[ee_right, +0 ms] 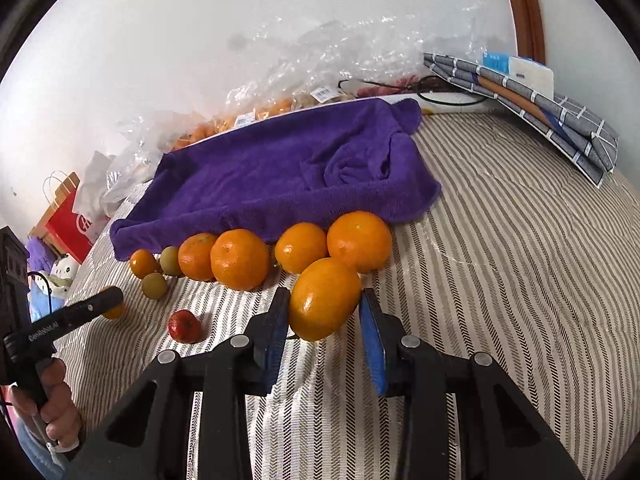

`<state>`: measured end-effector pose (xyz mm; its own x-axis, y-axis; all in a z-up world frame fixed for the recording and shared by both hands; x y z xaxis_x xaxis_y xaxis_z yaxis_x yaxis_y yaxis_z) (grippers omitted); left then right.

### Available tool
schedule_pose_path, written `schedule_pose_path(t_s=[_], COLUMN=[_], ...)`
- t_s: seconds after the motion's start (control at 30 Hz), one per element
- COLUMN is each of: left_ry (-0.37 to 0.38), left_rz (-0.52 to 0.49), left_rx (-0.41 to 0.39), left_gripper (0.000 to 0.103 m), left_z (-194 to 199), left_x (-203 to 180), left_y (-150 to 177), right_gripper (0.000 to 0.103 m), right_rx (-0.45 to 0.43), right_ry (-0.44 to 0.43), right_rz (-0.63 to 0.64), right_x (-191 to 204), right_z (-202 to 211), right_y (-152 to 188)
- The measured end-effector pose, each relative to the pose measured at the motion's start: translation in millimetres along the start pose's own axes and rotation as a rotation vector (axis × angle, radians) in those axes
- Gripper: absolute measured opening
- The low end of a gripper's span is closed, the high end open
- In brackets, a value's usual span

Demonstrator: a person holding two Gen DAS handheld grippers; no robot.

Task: Organize fruits
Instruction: 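Grasp an orange from the row with the right gripper while the left gripper grasps another orange, then carry the held oranges over the purple towel with both grippers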

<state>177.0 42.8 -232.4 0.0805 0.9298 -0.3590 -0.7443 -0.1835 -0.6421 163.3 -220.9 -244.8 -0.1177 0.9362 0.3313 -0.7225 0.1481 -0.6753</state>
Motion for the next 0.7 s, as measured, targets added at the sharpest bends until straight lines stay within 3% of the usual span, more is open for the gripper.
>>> schedule_pose_path(t_s=[0.37,0.43,0.57,0.7], left_ry=[-0.031,-0.070,-0.156,-0.135], left_rz=[0.016,0.021,-0.006,0.043], left_rx=[-0.063,-0.074,-0.045,-0.029], left_gripper=[0.034,0.034,0.034,0.034], left_z=[10,12,17,30], left_x=[5,10,17,21], left_y=[-8,-9,-6,-19], right_gripper=[0.035,0.035,0.035,0.035], right_rx=[-0.019,-0.001,0.019,0.002], right_ry=[-0.064,-0.047,-0.040,-0.024], right_rz=[0.004,0.002,0.002,0.030], right_x=[6,4,7,15], right_z=[5,2,0,10], right_y=[-2,-2,-2,-10])
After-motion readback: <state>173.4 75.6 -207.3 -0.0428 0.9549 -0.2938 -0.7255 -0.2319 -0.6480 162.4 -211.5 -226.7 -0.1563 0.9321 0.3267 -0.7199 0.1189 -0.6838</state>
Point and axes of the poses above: each gripper's, at about its wrist camera, not at the fingertips, and z roughly against the way its jaws point, x to its left, y to its underside, the point moved 10 cm from there along -z, roughly the way its jaws point, and after that the axes turned 5 degrees about -y, right-handed, at the moved point
